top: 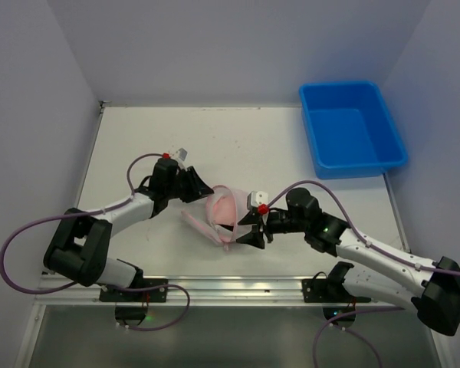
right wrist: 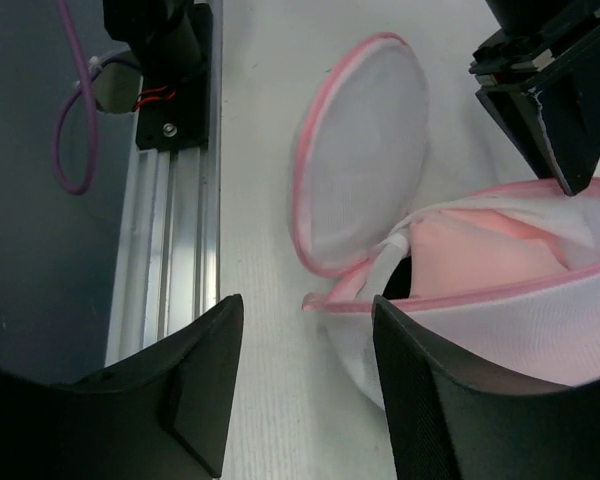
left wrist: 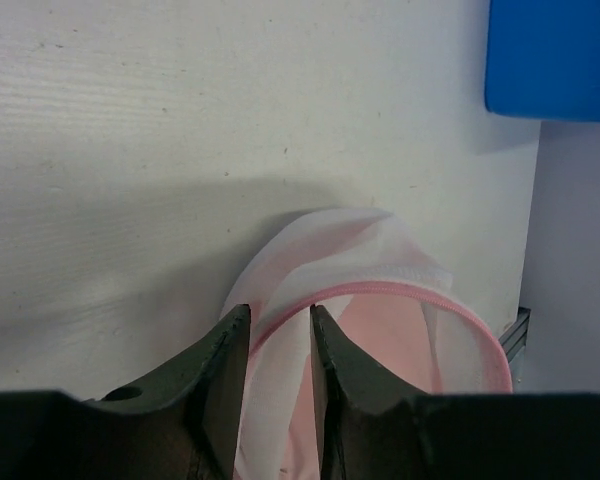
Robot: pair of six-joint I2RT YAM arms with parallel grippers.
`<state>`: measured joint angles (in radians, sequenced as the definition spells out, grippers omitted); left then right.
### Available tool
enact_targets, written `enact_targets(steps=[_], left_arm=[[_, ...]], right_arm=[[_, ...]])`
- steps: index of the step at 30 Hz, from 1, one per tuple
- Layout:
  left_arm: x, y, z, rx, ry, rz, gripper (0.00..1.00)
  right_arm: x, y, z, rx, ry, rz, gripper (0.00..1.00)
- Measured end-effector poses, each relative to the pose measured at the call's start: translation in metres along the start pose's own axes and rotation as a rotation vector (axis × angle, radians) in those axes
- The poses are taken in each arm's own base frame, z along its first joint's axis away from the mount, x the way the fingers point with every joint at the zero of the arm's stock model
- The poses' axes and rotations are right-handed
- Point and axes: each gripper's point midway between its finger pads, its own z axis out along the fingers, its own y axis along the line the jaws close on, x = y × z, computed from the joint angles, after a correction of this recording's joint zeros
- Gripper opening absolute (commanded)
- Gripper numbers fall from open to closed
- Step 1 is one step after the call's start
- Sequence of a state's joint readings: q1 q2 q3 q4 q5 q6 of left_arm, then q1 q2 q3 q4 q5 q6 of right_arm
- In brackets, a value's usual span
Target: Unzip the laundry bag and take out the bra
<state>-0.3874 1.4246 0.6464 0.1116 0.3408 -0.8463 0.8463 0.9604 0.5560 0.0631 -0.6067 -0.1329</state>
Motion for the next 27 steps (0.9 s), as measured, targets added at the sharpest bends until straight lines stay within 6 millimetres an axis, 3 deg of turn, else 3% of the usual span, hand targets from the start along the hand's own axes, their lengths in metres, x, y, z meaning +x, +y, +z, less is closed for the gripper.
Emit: enact_targets(steps=[3, 7, 13, 16, 19, 22, 27], left_arm=[[0.001, -0.005, 0.0, 0.023, 0.008, 0.004, 0.34], [0.001, -0.008, -0.001, 0.036, 0.01, 0.009, 0.34], [-0.004, -0.015, -0.006, 0.053, -0.003, 0.044, 0.34], [-0.016, -0.026, -0.007, 0.072, -0.023, 0.069, 0.36], [-0.032, -0.044, -0.008, 0.107, -0.053, 0.101, 0.48], [-0.04, -0.05, -0.013, 0.107, -0.076, 0.117, 0.59], [-0.031, -0.032, -0.033, 0.015, -0.098, 0.104, 0.64]], right_arm=[[0.002, 0.003, 0.0, -0.007, 0.008, 0.011, 0.61], [0.003, -0.015, -0.003, 0.121, 0.031, 0.111, 0.7], [-0.027, -0.052, -0.011, 0.358, -0.002, 0.271, 0.73], [-0.042, -0.067, -0.01, 0.44, -0.015, 0.333, 0.73], [-0.05, -0.089, -0.005, 0.544, 0.009, 0.401, 0.73], [-0.041, -0.111, 0.005, 0.638, 0.053, 0.465, 0.73], [0.008, -0.13, 0.017, 0.755, 0.198, 0.557, 0.68]])
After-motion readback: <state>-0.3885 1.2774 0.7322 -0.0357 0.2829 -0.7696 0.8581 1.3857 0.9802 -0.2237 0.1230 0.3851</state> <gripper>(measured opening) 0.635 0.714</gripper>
